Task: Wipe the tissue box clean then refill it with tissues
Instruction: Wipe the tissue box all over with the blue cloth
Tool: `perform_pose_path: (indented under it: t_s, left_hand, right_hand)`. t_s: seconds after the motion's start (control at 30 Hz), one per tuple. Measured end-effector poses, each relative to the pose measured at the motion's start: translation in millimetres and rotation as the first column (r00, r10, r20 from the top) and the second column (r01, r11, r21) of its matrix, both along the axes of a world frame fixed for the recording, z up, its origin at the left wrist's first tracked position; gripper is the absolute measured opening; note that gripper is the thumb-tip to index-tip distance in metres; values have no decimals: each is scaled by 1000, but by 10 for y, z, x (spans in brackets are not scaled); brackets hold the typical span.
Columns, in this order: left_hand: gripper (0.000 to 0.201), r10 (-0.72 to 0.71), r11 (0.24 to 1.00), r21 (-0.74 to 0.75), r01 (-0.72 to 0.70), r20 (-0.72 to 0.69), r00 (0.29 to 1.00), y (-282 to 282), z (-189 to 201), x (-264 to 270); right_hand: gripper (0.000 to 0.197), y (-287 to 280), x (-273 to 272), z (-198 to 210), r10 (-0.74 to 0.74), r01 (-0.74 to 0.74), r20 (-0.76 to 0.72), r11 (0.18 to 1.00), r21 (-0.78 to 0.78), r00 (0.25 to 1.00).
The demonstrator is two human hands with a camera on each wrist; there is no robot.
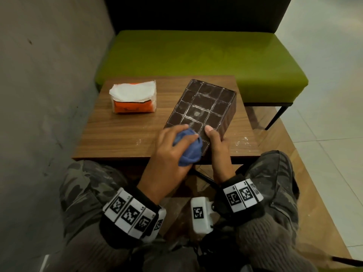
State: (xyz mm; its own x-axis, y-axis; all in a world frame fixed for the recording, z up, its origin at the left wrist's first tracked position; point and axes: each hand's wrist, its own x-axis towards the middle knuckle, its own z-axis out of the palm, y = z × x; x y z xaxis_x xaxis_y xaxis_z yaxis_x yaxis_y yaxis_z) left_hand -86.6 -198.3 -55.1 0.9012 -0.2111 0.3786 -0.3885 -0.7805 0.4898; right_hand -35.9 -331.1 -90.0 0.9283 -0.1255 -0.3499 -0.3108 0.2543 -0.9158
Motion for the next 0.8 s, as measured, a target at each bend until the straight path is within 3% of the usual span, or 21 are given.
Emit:
perform_pose_path:
  t_s: [0.1,0.3,0.47,0.63,0.8]
  left_hand:
    - [57,-107,992,64,108,-10,994,-40,25,-37]
    - [55,139,981,-135,-140,-20,990,220,87,127]
    - [60,-32,999,-14,31,-20,999,47,80,-50]
    - [54,121,985,-123,-121,-12,993,239,114,91]
    - [55,-27,999,-25,27,-3,1000,92,84,-55]
  right_hand:
    - [118,-2,-38,11,14,-14,12,999,35,1000]
    - [98,-22,-79,129,-20,19,102,1000,9,995]
    - [96,-14,-95,196,-56,56,152,998,0,987]
    - [96,-39,-116,189,-22,23,182,1000,-3,983]
    - [88,-10,-96,197,-48,44,160,999,30,986]
